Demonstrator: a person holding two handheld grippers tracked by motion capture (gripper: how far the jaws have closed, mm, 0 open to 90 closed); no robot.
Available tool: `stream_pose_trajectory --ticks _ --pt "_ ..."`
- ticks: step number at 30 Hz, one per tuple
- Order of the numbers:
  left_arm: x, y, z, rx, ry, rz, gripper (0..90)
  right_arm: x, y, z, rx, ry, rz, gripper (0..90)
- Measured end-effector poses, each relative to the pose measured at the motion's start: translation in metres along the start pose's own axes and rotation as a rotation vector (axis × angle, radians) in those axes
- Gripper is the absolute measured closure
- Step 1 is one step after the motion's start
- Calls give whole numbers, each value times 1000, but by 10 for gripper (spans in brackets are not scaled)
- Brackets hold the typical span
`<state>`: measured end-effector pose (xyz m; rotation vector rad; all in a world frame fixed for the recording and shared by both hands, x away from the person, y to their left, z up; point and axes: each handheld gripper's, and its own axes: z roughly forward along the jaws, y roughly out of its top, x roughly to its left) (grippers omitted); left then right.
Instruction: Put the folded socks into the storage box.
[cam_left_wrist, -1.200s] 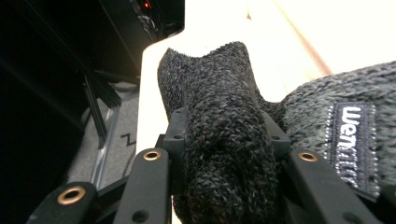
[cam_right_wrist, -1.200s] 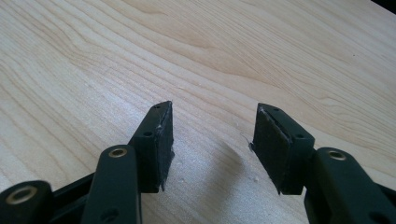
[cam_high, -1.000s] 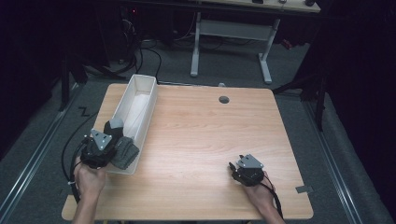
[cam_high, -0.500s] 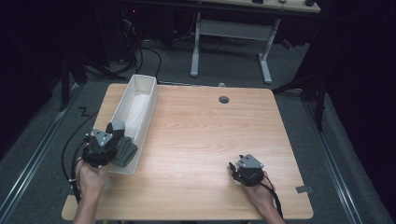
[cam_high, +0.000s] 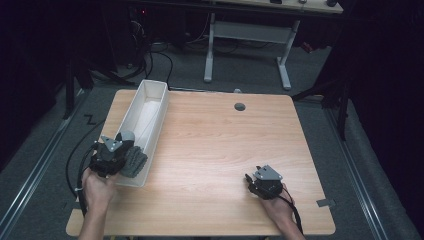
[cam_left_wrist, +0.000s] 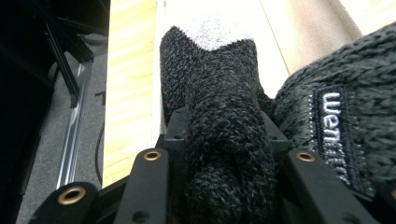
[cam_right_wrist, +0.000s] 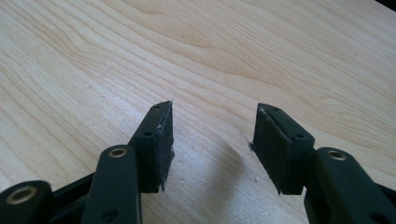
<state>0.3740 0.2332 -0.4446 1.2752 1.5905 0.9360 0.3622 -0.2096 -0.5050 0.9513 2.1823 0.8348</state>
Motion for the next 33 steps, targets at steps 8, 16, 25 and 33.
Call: stream_pose_trajectory --ticks 8,16,25,33 --pt "-3 2 7 93 29 48 650 0 0 0 -1 1 -5 476" --pt "-3 5 12 91 23 33 649 -1 0 0 -1 7 2 476" --pt "-4 6 15 128 25 50 650 -1 0 0 2 11 7 476" --pt "-4 7 18 161 45 40 639 -1 0 0 2 11 7 476"
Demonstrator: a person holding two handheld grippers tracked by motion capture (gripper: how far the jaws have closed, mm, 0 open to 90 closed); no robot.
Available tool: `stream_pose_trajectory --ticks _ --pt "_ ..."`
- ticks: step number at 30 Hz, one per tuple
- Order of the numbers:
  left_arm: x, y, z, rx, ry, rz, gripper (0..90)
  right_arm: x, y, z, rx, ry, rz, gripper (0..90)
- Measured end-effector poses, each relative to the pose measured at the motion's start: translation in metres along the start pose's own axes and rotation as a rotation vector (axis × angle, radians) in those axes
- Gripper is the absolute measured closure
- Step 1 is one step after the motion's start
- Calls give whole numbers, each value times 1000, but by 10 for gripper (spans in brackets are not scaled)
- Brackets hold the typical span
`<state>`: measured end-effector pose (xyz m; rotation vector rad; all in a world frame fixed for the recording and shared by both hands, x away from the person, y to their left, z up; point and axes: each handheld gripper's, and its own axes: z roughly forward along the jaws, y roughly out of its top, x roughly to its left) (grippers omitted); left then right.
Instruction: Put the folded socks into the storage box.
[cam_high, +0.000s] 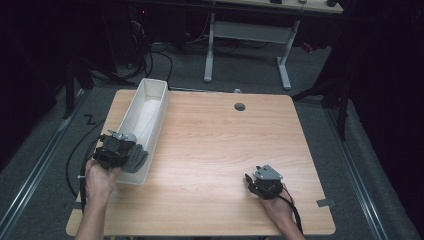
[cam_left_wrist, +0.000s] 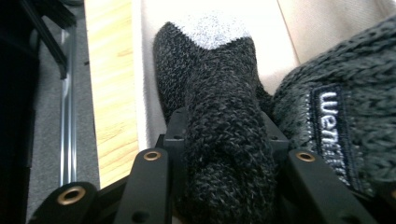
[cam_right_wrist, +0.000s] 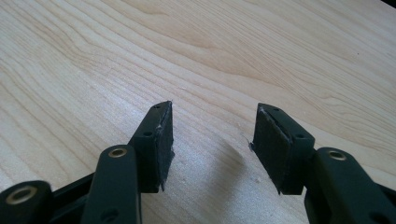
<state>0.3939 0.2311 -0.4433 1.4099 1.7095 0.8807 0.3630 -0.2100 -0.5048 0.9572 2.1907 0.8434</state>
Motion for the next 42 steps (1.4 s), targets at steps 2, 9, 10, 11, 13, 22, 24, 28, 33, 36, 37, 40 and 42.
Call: stream_pose_trajectory --ticks 2,9,10,11,13,22,24,28,33,36,37,40,42 --pt "4 0 -4 -52 -31 -57 631 -1 0 0 1 3 6 475" --pt "7 -2 -15 -196 -85 -123 570 0 0 0 1 1 2 475" --pt "7 -1 -16 -199 -94 -136 562 0 0 0 1 0 2 475" --pt "7 -1 -17 -198 -98 -136 559 0 0 0 0 0 1 475" --pt "7 -2 -18 -208 -106 -142 553 0 0 0 1 1 2 475" --pt "8 1 -23 -224 -139 -186 497 0 0 0 1 0 2 475" --pt "8 1 -22 -223 -140 -188 492 0 0 0 1 1 2 475" --pt "10 2 -22 -205 -135 -189 516 0 0 0 1 1 1 475" --pt "12 7 -23 -192 -136 -203 575 -1 0 0 1 2 6 475" --pt "13 9 -23 -196 -141 -219 596 -1 0 0 1 4 5 475" --pt "14 10 -24 -199 -140 -219 601 -1 0 0 0 4 5 475" --pt "15 16 -29 -227 -159 -253 616 -1 0 0 2 5 7 475" --pt "14 19 -32 -242 -165 -254 624 -1 0 0 1 4 7 475"
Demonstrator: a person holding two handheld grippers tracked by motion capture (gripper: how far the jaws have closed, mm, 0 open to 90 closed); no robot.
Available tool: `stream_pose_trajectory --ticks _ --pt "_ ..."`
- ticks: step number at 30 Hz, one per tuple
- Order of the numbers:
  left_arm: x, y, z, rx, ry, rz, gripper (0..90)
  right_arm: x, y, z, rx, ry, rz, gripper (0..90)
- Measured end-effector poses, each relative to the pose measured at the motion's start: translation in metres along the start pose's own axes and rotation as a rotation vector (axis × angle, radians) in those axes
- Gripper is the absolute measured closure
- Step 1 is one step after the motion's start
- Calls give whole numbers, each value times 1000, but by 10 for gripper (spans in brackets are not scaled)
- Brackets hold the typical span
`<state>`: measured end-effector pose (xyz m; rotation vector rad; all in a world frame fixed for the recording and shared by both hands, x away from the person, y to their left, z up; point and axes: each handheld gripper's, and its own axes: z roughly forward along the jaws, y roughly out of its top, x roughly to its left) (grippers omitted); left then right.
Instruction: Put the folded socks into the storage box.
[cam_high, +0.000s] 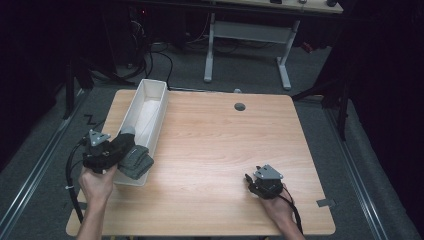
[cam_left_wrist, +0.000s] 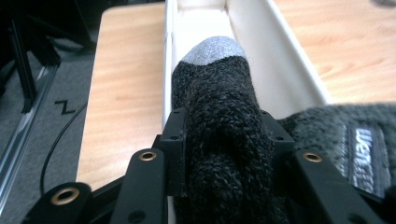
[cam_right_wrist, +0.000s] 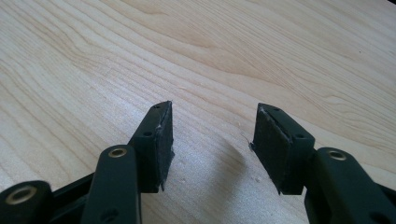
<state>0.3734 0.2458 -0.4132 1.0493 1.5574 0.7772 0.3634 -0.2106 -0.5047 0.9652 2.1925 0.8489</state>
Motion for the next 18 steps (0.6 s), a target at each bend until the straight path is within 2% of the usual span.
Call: stream_pose_trajectory --ticks 1,5,13,14,16,17,18 --pt "-4 5 -3 -26 -17 -6 626 0 0 0 1 0 0 475" --pt "-13 17 -8 -62 -40 7 634 0 0 0 1 1 -2 475" --pt "-17 30 -12 -127 -43 19 642 0 0 0 0 1 0 475" --pt "-18 37 -14 -149 -47 19 642 0 0 0 1 1 1 475" --pt "-18 39 -15 -156 -47 22 643 0 0 0 0 0 -1 475" --pt "-20 45 -17 -179 -47 36 642 0 0 0 1 1 -2 475" --pt "-20 45 -17 -179 -47 36 642 0 0 0 1 1 -2 475"
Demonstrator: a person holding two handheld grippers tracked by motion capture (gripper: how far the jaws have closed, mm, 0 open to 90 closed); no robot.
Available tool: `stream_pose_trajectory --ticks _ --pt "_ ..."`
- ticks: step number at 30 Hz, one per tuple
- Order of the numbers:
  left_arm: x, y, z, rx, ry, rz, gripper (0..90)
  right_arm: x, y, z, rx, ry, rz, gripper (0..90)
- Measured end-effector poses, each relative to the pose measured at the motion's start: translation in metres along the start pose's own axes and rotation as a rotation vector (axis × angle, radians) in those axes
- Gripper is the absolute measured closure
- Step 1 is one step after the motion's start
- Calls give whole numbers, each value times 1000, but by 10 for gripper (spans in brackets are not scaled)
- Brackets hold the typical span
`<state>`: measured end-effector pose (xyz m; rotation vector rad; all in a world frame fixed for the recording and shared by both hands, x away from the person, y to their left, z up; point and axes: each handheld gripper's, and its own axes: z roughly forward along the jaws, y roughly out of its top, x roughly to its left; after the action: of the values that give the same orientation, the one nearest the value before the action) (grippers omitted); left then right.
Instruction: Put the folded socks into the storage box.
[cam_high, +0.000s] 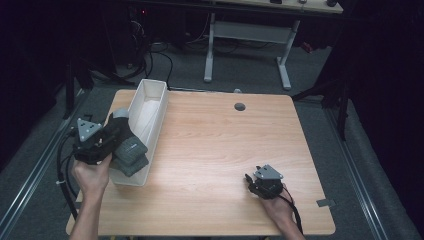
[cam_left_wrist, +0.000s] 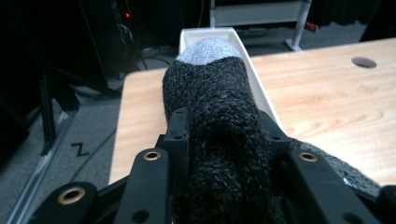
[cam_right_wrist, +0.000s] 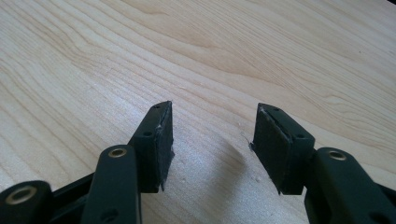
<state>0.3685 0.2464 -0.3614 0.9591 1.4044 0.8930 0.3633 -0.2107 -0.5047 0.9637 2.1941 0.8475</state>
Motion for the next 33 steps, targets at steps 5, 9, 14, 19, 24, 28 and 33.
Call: stream_pose_trajectory --ticks 5,9,14,19,24,28,33 --pt "-1 7 1 -36 7 52 642 0 0 0 1 -2 0 475" --pt "1 3 3 -53 25 91 642 0 0 0 0 -1 0 475" --pt "5 4 5 -64 37 103 642 0 0 0 0 -1 -1 475" --pt "6 -1 4 -80 45 153 642 1 0 0 0 -3 -1 475" --pt "4 -9 2 -102 38 216 641 0 0 0 -1 -3 -4 475" --pt "2 -11 3 -114 30 221 640 1 0 0 -1 -3 -5 475" --pt "-1 -14 14 -104 36 200 640 1 0 0 -3 -2 -6 475"
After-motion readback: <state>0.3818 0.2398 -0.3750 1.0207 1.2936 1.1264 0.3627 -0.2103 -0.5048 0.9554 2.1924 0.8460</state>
